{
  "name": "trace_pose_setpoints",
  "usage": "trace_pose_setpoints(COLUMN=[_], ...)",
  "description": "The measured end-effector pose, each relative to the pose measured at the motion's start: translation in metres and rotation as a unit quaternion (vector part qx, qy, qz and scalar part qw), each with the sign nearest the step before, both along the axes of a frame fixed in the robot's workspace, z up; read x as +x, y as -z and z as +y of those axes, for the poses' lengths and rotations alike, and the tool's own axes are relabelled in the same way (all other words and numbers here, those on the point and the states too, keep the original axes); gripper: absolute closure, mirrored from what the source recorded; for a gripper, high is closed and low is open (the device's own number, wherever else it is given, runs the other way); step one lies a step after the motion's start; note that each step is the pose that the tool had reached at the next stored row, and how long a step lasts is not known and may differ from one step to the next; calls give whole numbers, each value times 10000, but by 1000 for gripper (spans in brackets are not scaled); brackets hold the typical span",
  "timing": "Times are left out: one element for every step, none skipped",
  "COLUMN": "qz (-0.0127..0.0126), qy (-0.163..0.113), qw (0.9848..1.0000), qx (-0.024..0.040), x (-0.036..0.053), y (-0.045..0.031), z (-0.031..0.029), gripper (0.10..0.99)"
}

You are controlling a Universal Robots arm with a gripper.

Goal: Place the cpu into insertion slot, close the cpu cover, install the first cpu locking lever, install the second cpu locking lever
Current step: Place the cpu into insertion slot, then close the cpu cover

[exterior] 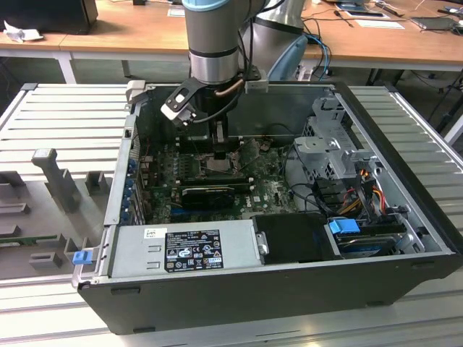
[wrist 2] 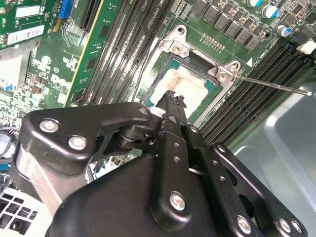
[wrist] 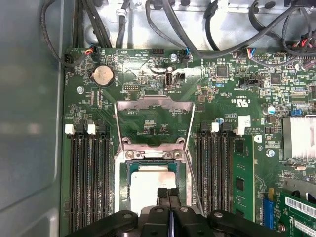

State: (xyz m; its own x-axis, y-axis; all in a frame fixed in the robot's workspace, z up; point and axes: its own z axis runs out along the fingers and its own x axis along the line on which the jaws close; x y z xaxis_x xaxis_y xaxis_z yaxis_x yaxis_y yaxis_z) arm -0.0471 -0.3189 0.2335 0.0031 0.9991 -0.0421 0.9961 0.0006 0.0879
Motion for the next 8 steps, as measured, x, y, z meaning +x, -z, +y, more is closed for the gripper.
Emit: trace_pose_setpoints(qz=[0, 0, 0, 0, 0, 0, 0, 0], qy=[0, 0, 0, 0, 0, 0, 0, 0], qw=[10000, 10000, 10000, 10000, 10000, 10000, 10000, 10000], qx=[-1, -2, -4, -7, -10, -14, -17, -23], x=[0, 0, 0, 0, 0, 0, 0, 0], y=[-11, -28, -42, -52, -61, -70, -78, -87], z=[0, 0, 0, 0, 0, 0, 0, 0], gripper=[980, 980, 980, 980, 980, 980, 980, 980])
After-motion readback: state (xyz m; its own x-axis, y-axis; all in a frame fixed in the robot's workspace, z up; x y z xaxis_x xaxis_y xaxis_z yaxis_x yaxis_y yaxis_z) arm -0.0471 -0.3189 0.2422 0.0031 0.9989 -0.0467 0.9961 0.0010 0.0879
